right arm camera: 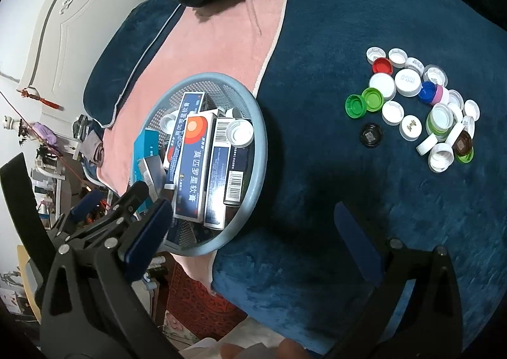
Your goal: Organize objects
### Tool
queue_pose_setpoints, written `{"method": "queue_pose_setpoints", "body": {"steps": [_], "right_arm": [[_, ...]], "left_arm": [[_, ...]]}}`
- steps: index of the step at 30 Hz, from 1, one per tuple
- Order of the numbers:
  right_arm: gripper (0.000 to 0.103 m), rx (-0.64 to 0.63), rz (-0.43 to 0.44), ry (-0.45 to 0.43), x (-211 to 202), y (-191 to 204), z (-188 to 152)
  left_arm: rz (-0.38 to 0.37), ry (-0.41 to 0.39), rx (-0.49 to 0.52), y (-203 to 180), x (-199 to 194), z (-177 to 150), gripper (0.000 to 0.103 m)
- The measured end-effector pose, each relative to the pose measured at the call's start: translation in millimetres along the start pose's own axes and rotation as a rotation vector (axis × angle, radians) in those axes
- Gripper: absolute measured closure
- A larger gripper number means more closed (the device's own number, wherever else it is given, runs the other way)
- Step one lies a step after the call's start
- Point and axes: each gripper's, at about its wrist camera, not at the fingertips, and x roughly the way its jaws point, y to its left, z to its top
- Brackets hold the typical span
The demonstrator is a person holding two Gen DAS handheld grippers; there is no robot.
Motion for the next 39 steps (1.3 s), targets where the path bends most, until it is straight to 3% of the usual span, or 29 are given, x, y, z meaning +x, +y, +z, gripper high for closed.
{"method": "queue_pose_setpoints", "body": {"steps": [20, 26, 33, 39], "right_arm": [[0.000, 0.012, -0.043, 0.000, -3.2, -13.1, -0.3], [0.000, 0.040, -0.055, -0.012, -12.0, -32.4, -0.5], [0.000, 0.088, -0.076, -0.024, -26.9, -72.5, -2.8], [0.000, 0.133, -0.128, -0.022, -39.9, -124.1, -10.7]], "left_arm": [[-0.010, -0.005, 0.011, -6.0, -3.5, 1.3, 0.002], [-0.096, -0.026, -0.004, -22.6, -14.7, 5.3, 0.002], [-0.143, -0.170, -0.016, -53.7, -50.5, 9.9, 0.002], [-0.360, -0.108, 0.016, -93.8, -47.6, 13.4, 0.002]]}}
